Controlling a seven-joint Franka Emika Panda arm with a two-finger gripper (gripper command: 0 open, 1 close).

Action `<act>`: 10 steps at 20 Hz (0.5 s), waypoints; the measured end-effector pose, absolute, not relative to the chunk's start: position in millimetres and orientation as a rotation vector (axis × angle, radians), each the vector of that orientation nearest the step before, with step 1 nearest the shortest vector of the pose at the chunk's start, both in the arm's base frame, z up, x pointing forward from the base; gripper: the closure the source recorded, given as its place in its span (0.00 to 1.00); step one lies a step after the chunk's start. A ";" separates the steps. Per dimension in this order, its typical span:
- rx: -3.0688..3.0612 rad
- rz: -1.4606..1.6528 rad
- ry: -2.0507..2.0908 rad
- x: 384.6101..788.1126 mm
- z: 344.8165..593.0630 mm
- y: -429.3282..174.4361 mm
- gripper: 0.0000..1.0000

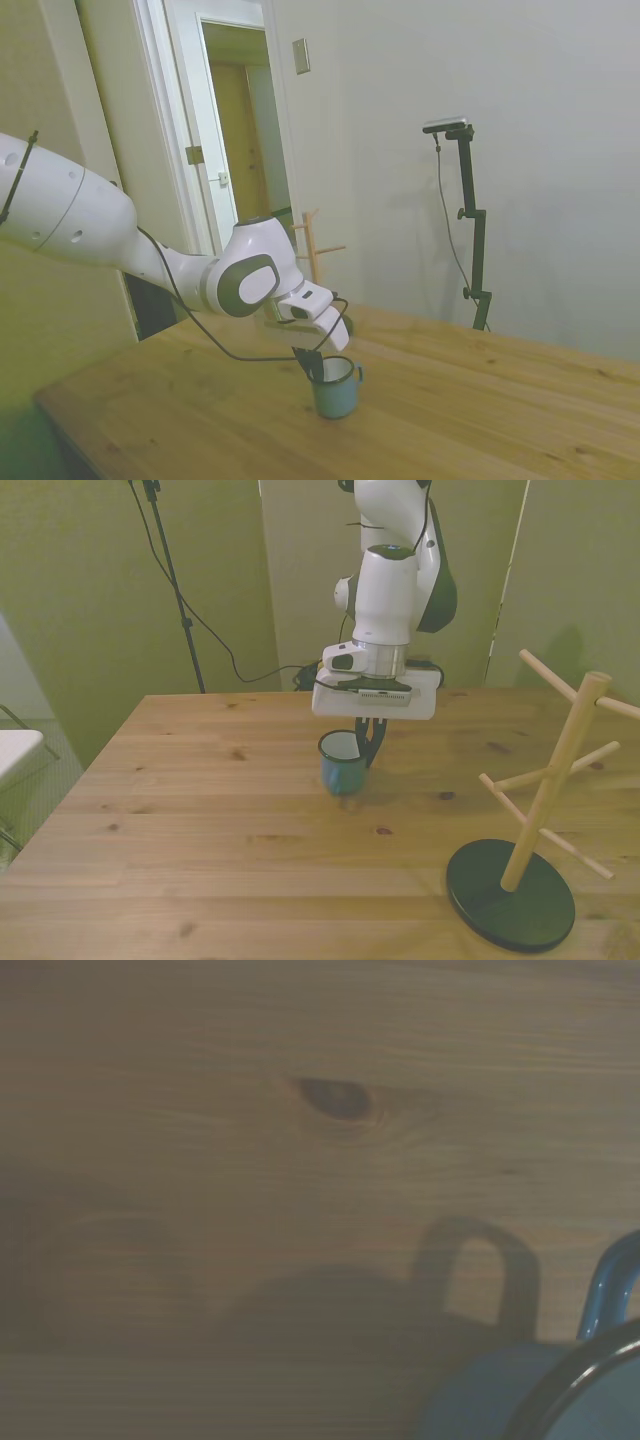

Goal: Unload the mug

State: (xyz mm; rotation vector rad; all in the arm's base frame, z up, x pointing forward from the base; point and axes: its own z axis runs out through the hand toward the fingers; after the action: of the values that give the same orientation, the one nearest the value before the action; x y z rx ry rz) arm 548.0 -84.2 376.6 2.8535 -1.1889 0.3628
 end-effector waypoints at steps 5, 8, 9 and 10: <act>2.874 0.351 -1.273 548.5 376.7 -84.1 0.00; 2.887 0.340 -1.286 547.2 376.2 -86.1 0.00; 2.889 0.338 -1.287 546.5 376.4 -87.1 0.00; 2.890 0.338 -1.287 545.9 377.3 -88.4 0.00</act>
State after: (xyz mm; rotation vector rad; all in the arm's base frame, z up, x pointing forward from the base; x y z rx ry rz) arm 545.9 -88.4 377.3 2.8897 -1.2866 0.3383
